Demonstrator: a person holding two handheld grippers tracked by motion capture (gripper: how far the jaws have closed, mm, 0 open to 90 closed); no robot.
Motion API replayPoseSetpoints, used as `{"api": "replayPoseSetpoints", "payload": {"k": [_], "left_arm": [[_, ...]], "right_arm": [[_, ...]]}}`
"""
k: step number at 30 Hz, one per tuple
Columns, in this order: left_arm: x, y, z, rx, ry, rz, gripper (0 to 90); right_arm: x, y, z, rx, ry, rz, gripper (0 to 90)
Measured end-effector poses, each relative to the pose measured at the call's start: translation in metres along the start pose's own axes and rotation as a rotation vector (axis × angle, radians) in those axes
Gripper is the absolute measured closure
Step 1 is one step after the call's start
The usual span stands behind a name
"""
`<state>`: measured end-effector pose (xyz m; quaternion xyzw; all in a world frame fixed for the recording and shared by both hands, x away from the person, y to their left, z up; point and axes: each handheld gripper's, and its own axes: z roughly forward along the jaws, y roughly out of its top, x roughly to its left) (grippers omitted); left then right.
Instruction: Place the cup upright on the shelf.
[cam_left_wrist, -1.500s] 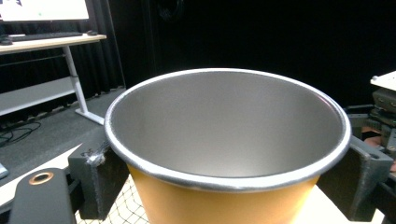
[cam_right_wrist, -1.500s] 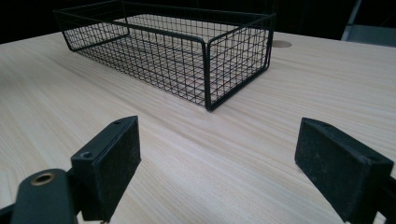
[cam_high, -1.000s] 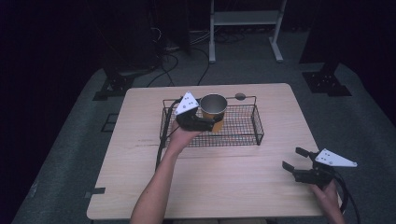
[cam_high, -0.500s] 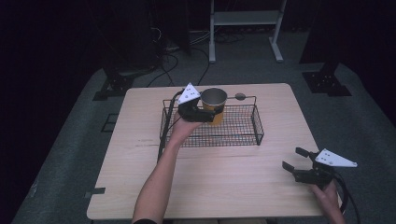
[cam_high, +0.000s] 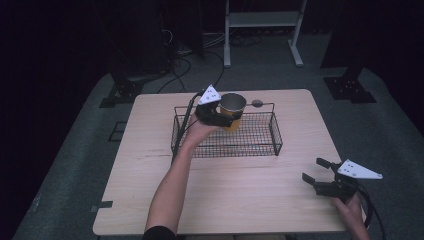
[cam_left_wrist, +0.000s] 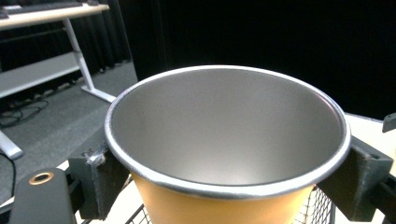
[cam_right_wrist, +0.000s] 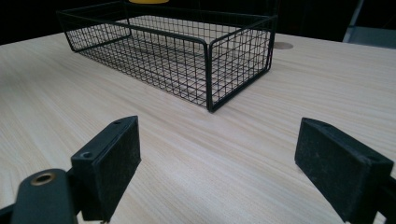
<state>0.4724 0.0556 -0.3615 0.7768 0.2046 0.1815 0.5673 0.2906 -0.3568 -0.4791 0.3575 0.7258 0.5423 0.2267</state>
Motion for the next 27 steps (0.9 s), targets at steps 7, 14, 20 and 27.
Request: {"api": "replayPoseSetpoints", "payload": {"k": [7,14,20,27], "left_arm": [[0.006,-0.008,0.011,0.035,-0.014,-0.010,13.0],[0.010,-0.016,0.017,0.068,-0.050,-0.013,12.9],[0.013,-0.024,0.021,0.114,-0.068,-0.005,12.9],[0.015,-0.030,0.027,0.147,-0.086,-0.003,12.9]], "right_arm": [[0.000,0.000,0.000,-0.001,0.001,0.001,13.3],[0.000,0.000,0.000,-0.002,0.002,-0.001,13.3],[-0.001,0.000,0.000,-0.004,0.003,0.002,13.3],[-0.001,0.000,0.000,-0.005,0.003,0.004,13.3]]}}
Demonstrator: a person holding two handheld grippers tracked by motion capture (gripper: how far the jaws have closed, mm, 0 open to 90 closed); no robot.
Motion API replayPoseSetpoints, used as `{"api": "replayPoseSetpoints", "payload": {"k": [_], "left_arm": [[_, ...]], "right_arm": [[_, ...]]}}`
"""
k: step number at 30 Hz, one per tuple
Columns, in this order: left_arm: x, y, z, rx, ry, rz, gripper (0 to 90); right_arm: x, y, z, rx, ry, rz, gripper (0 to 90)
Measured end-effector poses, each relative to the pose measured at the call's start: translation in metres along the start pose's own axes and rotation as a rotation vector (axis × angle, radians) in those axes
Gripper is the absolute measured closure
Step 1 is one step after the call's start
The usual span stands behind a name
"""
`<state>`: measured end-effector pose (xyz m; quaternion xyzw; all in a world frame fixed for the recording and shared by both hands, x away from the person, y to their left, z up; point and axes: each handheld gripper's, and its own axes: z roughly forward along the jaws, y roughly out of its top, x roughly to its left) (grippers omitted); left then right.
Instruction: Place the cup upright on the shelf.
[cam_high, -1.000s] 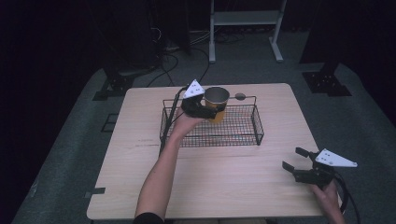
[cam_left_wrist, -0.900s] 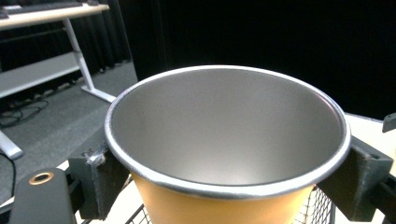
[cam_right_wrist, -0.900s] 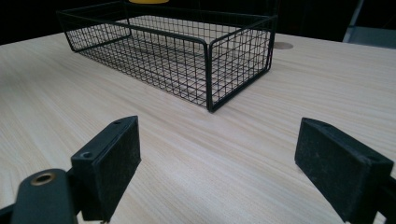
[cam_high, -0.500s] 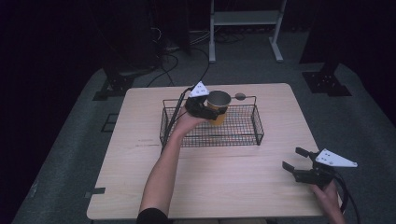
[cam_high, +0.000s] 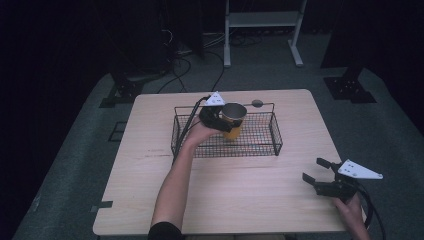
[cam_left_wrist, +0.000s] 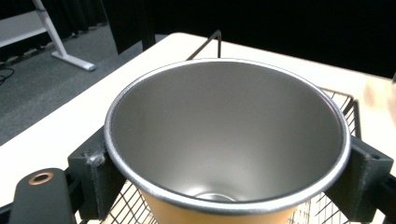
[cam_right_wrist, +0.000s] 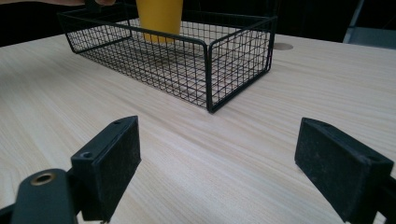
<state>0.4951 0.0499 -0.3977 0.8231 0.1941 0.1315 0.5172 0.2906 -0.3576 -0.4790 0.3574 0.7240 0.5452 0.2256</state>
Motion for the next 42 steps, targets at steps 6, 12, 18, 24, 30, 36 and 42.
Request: {"api": "replayPoseSetpoints", "payload": {"k": [6,12,18,24,30,36,42], "left_arm": [[0.002,-0.004,0.006,0.029,-0.014,0.011,12.7],[0.004,-0.008,0.009,0.062,-0.023,0.011,12.5],[0.004,-0.013,0.012,0.106,-0.031,0.020,12.1],[0.003,-0.014,0.014,0.111,-0.039,0.034,11.7],[0.002,-0.014,0.013,0.123,-0.033,0.053,10.9],[0.003,-0.015,0.009,0.131,-0.027,0.055,9.9],[0.004,-0.014,0.008,0.135,-0.022,0.052,7.1]], "right_arm": [[0.000,0.000,0.000,-0.001,-0.001,0.001,13.3],[0.000,0.000,0.000,-0.001,0.001,-0.001,13.3],[0.000,0.000,0.000,-0.001,0.001,-0.001,13.3],[0.000,0.000,0.000,-0.001,0.000,-0.001,13.3],[0.000,0.000,0.000,-0.001,0.000,-0.002,13.3],[0.000,0.000,0.000,-0.001,0.001,-0.002,13.3],[0.000,0.000,0.000,-0.001,0.000,0.001,13.3]]}}
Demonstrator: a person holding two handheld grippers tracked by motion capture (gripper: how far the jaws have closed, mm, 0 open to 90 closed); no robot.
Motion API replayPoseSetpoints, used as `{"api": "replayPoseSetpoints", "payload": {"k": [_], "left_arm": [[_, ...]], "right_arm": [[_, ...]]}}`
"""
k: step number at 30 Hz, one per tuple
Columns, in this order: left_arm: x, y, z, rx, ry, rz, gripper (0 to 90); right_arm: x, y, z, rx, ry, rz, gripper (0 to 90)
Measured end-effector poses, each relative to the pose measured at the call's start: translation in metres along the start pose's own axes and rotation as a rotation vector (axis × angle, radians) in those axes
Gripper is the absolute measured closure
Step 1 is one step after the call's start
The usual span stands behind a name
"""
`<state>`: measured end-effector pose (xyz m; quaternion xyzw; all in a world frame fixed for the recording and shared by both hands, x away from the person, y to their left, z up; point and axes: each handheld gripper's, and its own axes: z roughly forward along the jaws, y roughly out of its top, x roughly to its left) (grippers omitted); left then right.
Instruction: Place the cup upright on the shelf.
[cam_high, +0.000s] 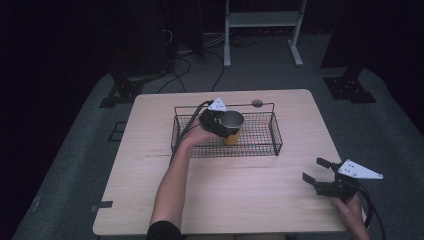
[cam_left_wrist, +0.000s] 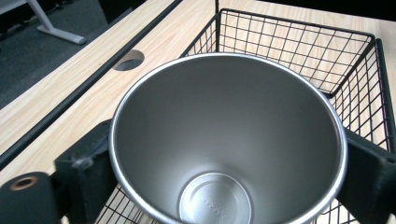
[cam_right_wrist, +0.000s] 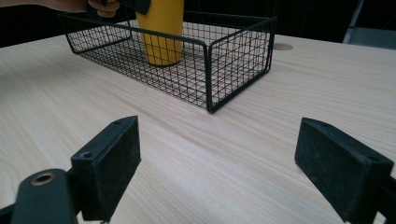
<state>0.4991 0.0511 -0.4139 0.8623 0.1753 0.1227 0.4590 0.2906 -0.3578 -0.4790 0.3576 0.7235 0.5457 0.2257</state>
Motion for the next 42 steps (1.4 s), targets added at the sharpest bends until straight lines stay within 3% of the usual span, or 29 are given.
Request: {"api": "replayPoseSetpoints", "payload": {"k": [9,22,34,42], "left_arm": [[0.000,0.002,-0.003,-0.014,0.011,-0.009,2.4],[0.000,0.007,-0.009,-0.048,0.032,-0.007,2.4],[-0.005,0.019,-0.026,-0.138,0.035,-0.009,2.4],[-0.012,0.019,-0.040,-0.193,0.031,-0.018,2.4]], "right_arm": [[0.000,0.000,0.000,-0.002,0.000,0.001,13.3],[-0.004,-0.001,-0.003,-0.024,0.016,0.026,13.3],[-0.004,-0.001,-0.003,-0.022,0.015,0.022,13.3],[-0.001,-0.001,-0.002,-0.008,0.006,0.008,13.3]]}}
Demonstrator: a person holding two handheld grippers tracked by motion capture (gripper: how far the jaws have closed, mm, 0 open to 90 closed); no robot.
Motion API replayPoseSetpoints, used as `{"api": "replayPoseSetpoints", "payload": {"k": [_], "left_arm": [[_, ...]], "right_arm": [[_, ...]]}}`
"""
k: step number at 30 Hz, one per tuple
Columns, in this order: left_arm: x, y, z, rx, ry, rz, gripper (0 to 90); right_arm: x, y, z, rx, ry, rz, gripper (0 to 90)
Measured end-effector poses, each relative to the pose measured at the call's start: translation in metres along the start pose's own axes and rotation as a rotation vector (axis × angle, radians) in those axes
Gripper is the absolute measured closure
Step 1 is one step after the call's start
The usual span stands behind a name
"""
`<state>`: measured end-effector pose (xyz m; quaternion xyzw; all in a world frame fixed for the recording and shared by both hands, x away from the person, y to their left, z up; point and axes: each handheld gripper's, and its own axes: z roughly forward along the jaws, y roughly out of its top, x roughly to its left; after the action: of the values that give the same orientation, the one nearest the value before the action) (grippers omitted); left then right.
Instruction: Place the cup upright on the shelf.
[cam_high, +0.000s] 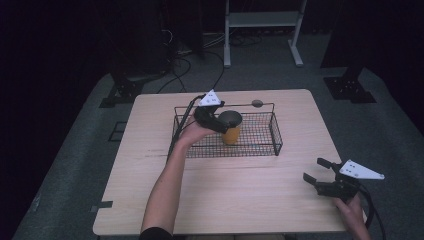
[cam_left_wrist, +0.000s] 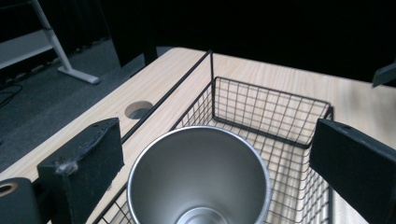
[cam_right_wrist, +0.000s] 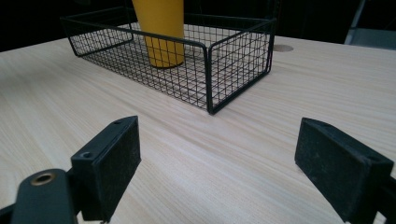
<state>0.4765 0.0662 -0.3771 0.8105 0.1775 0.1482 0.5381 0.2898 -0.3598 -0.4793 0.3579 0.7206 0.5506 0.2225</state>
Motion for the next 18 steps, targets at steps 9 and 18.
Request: {"api": "replayPoseSetpoints", "payload": {"k": [9,18], "left_arm": [[-0.008,-0.001,-0.014,-0.042,0.009,0.003,2.4],[-0.018,-0.007,-0.024,-0.047,0.007,0.010,2.4]], "right_arm": [[0.001,0.000,0.001,0.006,-0.003,-0.003,13.3],[0.001,0.000,0.001,0.010,-0.006,-0.007,13.3]]}}
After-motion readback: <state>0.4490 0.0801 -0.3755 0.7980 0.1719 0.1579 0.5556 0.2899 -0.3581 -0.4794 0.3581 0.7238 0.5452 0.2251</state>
